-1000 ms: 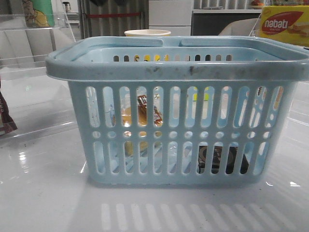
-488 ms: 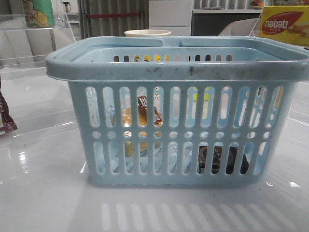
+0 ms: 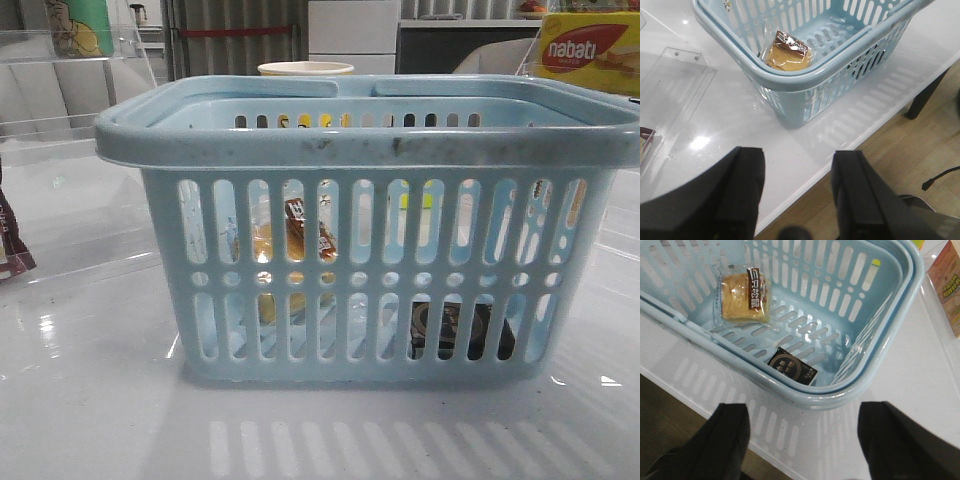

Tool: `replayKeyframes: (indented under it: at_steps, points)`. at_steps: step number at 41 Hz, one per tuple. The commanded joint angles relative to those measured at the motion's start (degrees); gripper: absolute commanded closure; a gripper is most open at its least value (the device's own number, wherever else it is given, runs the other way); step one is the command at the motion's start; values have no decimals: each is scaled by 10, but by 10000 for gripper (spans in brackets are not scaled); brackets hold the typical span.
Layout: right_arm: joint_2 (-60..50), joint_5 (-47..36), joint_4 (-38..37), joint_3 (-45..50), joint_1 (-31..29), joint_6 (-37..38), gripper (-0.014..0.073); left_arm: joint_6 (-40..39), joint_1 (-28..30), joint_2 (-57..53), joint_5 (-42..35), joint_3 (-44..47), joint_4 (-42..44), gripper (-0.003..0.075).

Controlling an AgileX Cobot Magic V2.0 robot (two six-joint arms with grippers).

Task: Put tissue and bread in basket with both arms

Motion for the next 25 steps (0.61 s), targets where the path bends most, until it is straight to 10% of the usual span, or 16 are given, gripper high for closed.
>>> replayKeyframes:
  at_steps: [1, 13, 25]
  points:
    - [-29, -21, -3, -7, 1, -6, 33, -9, 0, 0, -42, -13, 4, 337]
    - [-105, -21, -6, 46, 1, -11, 59, -9, 0, 0, -53, -13, 4, 349]
    - [-111, -18, -6, 48, 1, -13, 454, -9, 0, 0, -53, -13, 4, 578]
